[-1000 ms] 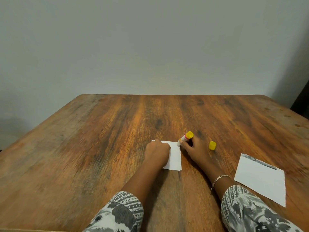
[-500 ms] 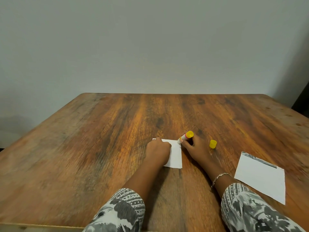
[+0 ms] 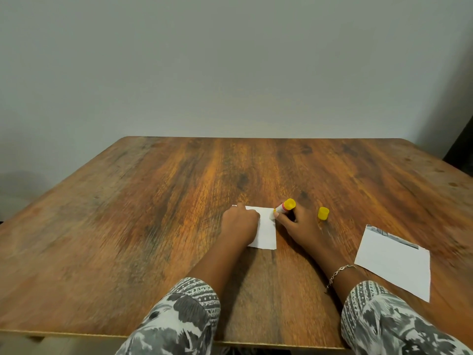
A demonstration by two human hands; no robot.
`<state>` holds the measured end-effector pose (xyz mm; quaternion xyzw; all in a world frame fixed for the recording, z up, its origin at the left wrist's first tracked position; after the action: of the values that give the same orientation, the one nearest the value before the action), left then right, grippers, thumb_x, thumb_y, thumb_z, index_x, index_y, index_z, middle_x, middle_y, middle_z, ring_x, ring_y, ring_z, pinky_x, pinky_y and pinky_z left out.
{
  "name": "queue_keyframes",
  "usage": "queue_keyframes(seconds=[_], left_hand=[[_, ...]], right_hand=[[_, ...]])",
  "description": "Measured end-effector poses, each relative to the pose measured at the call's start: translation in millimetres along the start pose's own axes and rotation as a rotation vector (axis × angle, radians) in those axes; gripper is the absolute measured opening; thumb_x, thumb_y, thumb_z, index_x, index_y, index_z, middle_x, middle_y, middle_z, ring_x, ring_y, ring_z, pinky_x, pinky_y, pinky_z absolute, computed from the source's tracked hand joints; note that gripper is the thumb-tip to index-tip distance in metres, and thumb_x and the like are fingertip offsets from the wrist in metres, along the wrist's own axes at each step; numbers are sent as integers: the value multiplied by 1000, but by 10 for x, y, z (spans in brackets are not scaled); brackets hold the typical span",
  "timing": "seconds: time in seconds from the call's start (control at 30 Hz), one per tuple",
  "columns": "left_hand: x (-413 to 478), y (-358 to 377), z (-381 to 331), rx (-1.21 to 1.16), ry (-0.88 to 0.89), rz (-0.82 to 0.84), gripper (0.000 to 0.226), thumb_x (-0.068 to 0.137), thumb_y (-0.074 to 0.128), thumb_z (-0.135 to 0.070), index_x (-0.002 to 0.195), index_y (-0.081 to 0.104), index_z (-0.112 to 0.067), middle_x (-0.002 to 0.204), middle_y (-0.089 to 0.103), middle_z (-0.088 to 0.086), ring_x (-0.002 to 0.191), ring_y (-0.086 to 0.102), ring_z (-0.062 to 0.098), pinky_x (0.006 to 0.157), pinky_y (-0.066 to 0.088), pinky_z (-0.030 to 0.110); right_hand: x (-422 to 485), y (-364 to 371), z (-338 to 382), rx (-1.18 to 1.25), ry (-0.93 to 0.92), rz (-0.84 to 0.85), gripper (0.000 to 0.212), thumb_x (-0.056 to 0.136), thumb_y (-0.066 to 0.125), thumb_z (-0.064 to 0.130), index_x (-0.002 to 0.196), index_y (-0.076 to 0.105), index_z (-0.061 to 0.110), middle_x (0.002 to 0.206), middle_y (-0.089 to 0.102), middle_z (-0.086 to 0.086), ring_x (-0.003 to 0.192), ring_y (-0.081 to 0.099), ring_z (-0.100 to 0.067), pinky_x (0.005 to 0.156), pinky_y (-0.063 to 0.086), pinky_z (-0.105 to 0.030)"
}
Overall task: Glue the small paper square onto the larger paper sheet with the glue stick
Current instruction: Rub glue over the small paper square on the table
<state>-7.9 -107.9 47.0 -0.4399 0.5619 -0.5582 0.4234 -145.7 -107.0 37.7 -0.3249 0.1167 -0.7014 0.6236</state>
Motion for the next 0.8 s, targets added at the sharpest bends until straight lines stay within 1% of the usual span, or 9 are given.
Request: queue_keyframes(seconds=[0.07, 0.2, 0.4, 0.6, 0.7, 0.8], left_hand=[[1, 3, -5, 4, 1, 2, 36, 93, 49, -23, 130, 49, -22, 130, 48, 12, 114, 50, 27, 89, 46, 33], [7, 2, -7, 10, 1, 4, 37, 93, 49, -24, 130, 48, -23, 131, 47, 13, 114, 50, 28, 89, 46, 34], [-7, 7, -1, 3, -1, 8, 38, 94, 48, -25, 132, 47, -24, 135, 44, 12, 117, 48, 27, 93, 46, 33], [-9, 7, 7, -7, 4, -5, 37, 94, 48, -25, 131, 48, -24, 134, 45, 12, 115, 49, 27, 91, 47, 33], [-9, 9, 13, -15, 7, -13, 37, 94, 48, -25, 131, 48, -24, 134, 47, 12, 114, 50, 26, 90, 47, 33], [1, 23, 28, -25, 3, -8, 36, 94, 47, -25, 130, 49, -25, 132, 47, 12, 112, 50, 27, 90, 47, 33]], right_hand=[[-27, -8, 4, 4, -12, 7, 10, 85, 60, 20, 90, 62, 12, 86, 65, -2, 77, 59, -16, 64, 44, -27], [-90, 0, 18, 17, -6, 41, 12, 86, 59, 23, 95, 62, 16, 89, 63, 5, 79, 57, -9, 64, 41, -21], [-213, -35, 96, 19, -14, 63, 11, 86, 59, 23, 95, 61, 16, 85, 60, 8, 74, 54, -4, 60, 36, -16], [-308, -46, 117, 9, 16, 86, 12, 87, 58, 25, 96, 59, 19, 88, 59, 7, 76, 54, -6, 65, 42, -19], [-362, -58, 133, 11, 18, 85, 14, 87, 58, 25, 97, 61, 17, 86, 60, 8, 70, 54, -4, 59, 37, -17], [-416, -74, 151, -4, 11, 87, 17, 86, 59, 27, 98, 63, 16, 81, 60, 9, 66, 53, -4, 57, 35, -16]])
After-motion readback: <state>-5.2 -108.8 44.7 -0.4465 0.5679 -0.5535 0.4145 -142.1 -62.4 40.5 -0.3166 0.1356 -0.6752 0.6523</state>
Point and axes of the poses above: each hand's wrist, its own x-axis towards the middle knuckle, its own y-axis out of the palm, z = x × y, the point moved 6 cm from there along x, towards the middle knuckle
